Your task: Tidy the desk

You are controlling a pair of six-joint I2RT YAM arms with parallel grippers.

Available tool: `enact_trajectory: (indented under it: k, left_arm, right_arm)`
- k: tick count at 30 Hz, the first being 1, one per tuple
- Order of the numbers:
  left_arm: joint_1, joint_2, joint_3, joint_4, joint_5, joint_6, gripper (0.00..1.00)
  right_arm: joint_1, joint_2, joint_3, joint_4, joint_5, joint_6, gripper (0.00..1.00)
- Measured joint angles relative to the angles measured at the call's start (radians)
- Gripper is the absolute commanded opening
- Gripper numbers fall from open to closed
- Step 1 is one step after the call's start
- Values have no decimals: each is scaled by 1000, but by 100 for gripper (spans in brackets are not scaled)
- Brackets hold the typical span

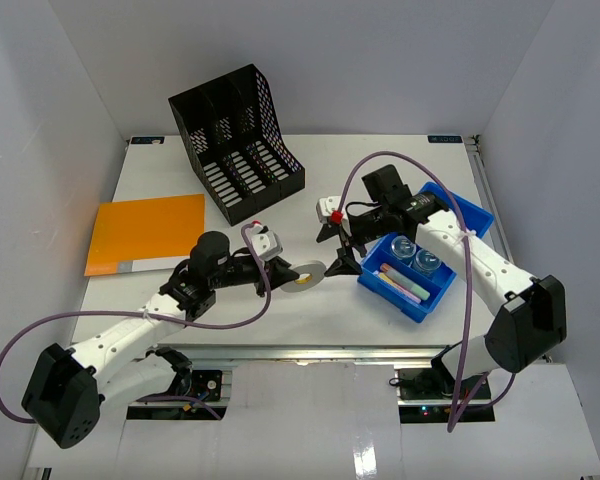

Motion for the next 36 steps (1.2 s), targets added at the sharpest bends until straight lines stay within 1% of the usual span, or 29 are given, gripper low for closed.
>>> enact_trajectory:
  k: [3,6,8,9,10,12,14,16,19,20,22,24,25,26,27,28,30,32,34,36]
  left_arm:
    - [0,-11,0,-4,3,52,0]
    - [0,-5,0,-9,7,80,0]
    - [0,-2,0,-12,9,90,0]
    - [0,-1,0,-13,10,92,0]
    - [0,-1,0,-12,10,94,0]
    - [0,-1,0,-12,11,95,0]
    - [0,-1,0,-11,10,95,0]
    - [0,-2,0,-9,10,95,0]
    - [0,-5,0,-4,9,95,3]
    - [0,-7,0,-3,9,95,11]
    - [0,-9,0,1,6,92,24]
    - [0,-9,0,7,-3,87,40]
    - [0,-10,0,11,-9,84,47]
    - [0,-11,0,17,-17,80,52]
    - [0,-13,0,22,-24,76,56]
    - [0,-17,0,26,-30,70,62]
    - [0,-33,-2,40,-44,60,71]
    - [0,-68,-8,59,-59,48,82]
    - [0,-110,-10,88,-78,32,97]
    - [0,-153,-10,115,-118,8,98]
  right_arm:
    - [19,3,8,-6,-24,22,92]
    - [45,9,10,-11,-32,49,98]
    - [60,20,11,-11,-31,71,96]
    - [66,27,11,-10,-31,81,91]
    - [71,34,11,-10,-30,91,82]
    - [77,47,12,-8,-28,107,72]
    - [81,60,12,-6,-24,125,57]
    - [86,73,16,-3,-18,140,45]
    - [89,95,27,6,-12,155,35]
    - [90,104,34,7,-10,162,33]
    - [90,116,50,9,-7,170,25]
    - [90,121,63,8,-4,176,16]
    - [90,122,68,7,-3,177,10]
    - [90,122,72,6,-3,178,8]
    - [91,122,74,7,0,179,8]
    - [91,122,75,7,3,180,8]
    - [91,122,75,8,12,180,8]
    - [91,121,75,8,23,179,8]
    - [92,117,74,8,40,177,8]
    - [87,102,64,11,60,175,8]
